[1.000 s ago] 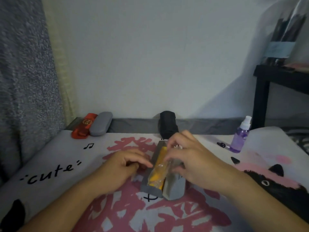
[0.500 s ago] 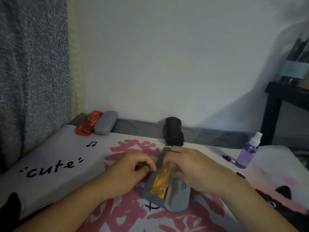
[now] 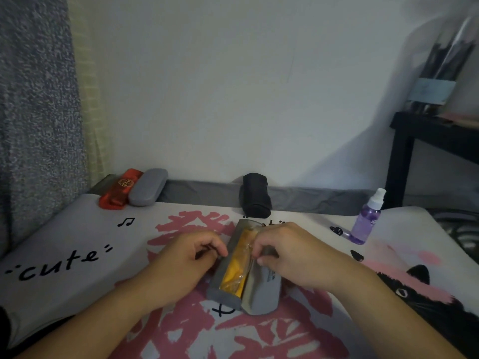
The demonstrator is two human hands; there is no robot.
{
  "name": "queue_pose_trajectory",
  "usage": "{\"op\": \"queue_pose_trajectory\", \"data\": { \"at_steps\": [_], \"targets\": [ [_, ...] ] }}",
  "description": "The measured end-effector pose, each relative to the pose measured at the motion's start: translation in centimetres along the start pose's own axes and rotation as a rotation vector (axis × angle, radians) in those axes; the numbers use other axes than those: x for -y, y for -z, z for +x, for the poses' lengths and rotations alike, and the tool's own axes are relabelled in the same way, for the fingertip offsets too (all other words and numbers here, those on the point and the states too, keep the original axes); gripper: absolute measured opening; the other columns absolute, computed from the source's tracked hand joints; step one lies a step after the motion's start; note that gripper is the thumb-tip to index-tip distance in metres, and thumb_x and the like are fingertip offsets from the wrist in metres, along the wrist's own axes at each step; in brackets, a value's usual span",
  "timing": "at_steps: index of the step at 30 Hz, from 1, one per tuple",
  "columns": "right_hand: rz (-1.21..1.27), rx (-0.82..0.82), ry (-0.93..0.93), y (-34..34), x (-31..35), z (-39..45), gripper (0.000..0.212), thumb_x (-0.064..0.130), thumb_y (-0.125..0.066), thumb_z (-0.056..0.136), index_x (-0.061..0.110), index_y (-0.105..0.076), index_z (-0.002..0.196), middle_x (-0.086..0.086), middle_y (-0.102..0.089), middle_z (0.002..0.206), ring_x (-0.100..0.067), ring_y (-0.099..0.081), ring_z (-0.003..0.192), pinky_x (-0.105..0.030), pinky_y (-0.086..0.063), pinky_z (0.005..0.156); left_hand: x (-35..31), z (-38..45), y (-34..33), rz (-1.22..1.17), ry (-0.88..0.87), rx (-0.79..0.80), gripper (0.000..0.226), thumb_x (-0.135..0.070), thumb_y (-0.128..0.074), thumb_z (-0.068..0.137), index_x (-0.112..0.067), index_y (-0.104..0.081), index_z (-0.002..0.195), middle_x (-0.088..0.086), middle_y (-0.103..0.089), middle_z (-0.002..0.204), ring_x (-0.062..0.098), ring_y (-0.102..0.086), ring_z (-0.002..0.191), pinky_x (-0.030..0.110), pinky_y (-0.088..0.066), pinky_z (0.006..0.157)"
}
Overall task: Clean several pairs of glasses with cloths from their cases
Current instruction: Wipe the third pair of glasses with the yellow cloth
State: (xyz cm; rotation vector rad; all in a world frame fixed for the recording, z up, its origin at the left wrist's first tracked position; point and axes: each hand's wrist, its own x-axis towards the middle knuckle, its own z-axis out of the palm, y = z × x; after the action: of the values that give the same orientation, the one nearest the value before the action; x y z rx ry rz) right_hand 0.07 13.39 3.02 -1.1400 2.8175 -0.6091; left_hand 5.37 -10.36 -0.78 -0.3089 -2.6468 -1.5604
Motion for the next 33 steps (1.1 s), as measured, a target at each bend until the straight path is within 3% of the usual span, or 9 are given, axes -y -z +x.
{"op": "queue_pose_trajectory", "data": {
  "at_steps": [6,9,12,16,20,22,25,29,33],
  "targets": [
    [0.135,-0.179,-0.157,1.3,-0.6,-1.0,0.015,0.029,-0.066,0.097,0.038,-0.073,0.087,0.026,-0.071,0.09,0.009,-0.063,0.091,-0.01,-0.045,0.08,0.0,-0.1,-0.1,0.065,-0.071,-0.026,0.032,-0.009,-0.06,0.099,-0.039,-0.07,0.094,-0.012,-0.067,0.097,0.011,-0.067,0.094,0.038,-0.057,0.086],
    [0.145,-0.443,-0.379,2.0,-1.9,-1.0,0.019,0.027,-0.063,0.097,0.032,-0.068,0.08,0.013,-0.072,0.083,-0.006,-0.068,0.081,-0.03,-0.056,0.078,-0.6,-0.6,-0.3,0.127,-0.142,-0.023,0.018,-0.03,-0.063,0.098,-0.045,-0.068,0.108,-0.021,-0.054,0.113,0.003,-0.057,0.111,0.023,-0.048,0.094],
    [0.252,-0.324,-0.599,1.6,-2.1,-0.9,0.009,0.038,-0.058,0.099,0.029,-0.062,0.098,0.002,-0.071,0.084,-0.018,-0.072,0.07,-0.036,-0.059,0.066,-1.8,-1.0,-1.1,0.252,-0.161,0.034,0.035,-0.059,-0.053,0.092,-0.054,-0.061,0.126,-0.032,-0.033,0.134,-0.012,-0.029,0.133,0.012,-0.032,0.101],
    [0.381,-0.183,-0.658,0.3,-1.2,-0.8,0.036,0.045,-0.055,0.099,0.026,-0.051,0.129,0.0,-0.065,0.1,-0.018,-0.068,0.078,-0.036,-0.058,0.071,-2.0,-0.5,-2.1,0.45,-0.217,0.028,0.057,-0.079,-0.035,0.088,-0.053,-0.057,0.133,-0.034,-0.024,0.142,-0.013,-0.013,0.137,0.021,-0.02,0.107],
    [0.361,-0.212,-0.621,-0.2,-0.9,-0.7,0.044,0.046,-0.055,0.099,0.03,-0.044,0.139,0.003,-0.062,0.112,-0.016,-0.063,0.088,-0.035,-0.052,0.079,-2.0,-0.5,-2.1,0.576,-0.275,0.007,0.059,-0.077,-0.033,0.089,-0.048,-0.062,0.131,-0.026,-0.027,0.147,-0.008,-0.011,0.14,0.026,-0.018,0.109],
    [0.34,-0.208,-0.611,-0.5,-0.9,-0.5,0.041,0.044,-0.054,0.099,0.032,-0.045,0.137,0.008,-0.064,0.098,-0.015,-0.062,0.084,-0.04,-0.052,0.087,-2.2,-0.4,-2.1,0.698,-0.359,-0.031,0.051,-0.072,-0.038,0.093,-0.045,-0.068,0.125,-0.017,-0.036,0.148,0.004,-0.021,0.142,0.034,-0.026,0.111],
    [0.347,-0.202,-0.598,-0.6,-0.6,-0.6,0.039,0.039,-0.053,0.101,0.03,-0.045,0.137,0.006,-0.062,0.084,-0.013,-0.057,0.07,-0.035,-0.05,0.075,-2.7,-0.2,-2.2,0.789,-0.376,-0.089,0.05,-0.071,-0.038,0.094,-0.044,-0.071,0.12,-0.012,-0.043,0.147,0.013,-0.029,0.141,0.042,-0.032,0.113],
    [0.385,-0.213,-0.614,-0.6,-0.8,-0.7,0.048,0.043,-0.054,0.099,0.028,-0.041,0.143,0.002,-0.065,0.099,-0.021,-0.066,0.087,-0.043,-0.055,0.089,-2.8,-0.6,-2.6,0.698,-0.242,0.017,0.057,-0.076,-0.034,0.091,-0.046,-0.061,0.132,-0.026,-0.031,0.147,-0.002,-0.023,0.137,0.033,-0.036,0.111],
    [0.604,-0.248,-0.604,-1.1,-0.6,-0.5,0.044,0.045,-0.053,0.1,0.029,-0.041,0.14,-0.007,-0.072,0.087,-0.023,-0.072,0.062,-0.041,-0.062,0.069,-2.5,-0.8,-2.7,0.376,-0.077,0.086,0.045,-0.061,-0.047,0.094,-0.048,-0.059,0.135,-0.038,-0.028,0.135,-0.016,-0.027,0.129,0.025,-0.038,0.109]
  ]
}}
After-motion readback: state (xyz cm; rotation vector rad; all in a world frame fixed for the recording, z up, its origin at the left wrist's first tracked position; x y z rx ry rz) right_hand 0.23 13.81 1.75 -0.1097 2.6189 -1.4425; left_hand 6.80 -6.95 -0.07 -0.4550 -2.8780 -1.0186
